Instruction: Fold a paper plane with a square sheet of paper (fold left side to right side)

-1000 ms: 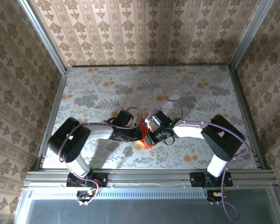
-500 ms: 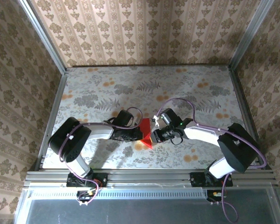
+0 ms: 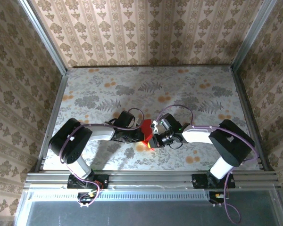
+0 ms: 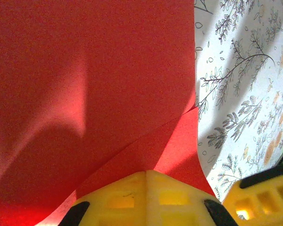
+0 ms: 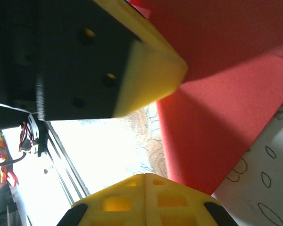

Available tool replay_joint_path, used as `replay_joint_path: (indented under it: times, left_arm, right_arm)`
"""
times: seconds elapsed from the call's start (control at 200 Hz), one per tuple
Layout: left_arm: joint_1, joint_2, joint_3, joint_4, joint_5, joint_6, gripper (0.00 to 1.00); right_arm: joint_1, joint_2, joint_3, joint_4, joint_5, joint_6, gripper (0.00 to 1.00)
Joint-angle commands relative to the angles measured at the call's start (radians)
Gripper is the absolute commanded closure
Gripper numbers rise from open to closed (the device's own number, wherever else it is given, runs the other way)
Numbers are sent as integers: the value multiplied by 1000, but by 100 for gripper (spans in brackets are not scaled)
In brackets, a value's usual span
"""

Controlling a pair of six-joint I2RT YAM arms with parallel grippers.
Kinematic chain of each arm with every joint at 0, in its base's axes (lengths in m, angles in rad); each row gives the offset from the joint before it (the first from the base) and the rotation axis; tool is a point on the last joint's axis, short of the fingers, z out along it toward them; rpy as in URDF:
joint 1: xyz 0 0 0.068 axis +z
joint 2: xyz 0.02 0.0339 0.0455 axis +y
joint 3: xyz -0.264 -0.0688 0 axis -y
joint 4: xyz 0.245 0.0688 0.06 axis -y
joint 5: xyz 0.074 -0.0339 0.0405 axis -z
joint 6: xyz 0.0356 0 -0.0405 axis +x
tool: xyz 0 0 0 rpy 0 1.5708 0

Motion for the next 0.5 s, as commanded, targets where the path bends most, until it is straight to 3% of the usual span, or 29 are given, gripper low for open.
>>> replay_joint_path:
  times: [0.0,0.495]
  left_arm:
    - [0,41,-25,-55,-53,2,100]
    - [1,43,-19,-61,-53,3,100]
  right_arm:
    - [5,29,-17,40,-35,25,92]
    - [11,68,-42,68,-47,44,92]
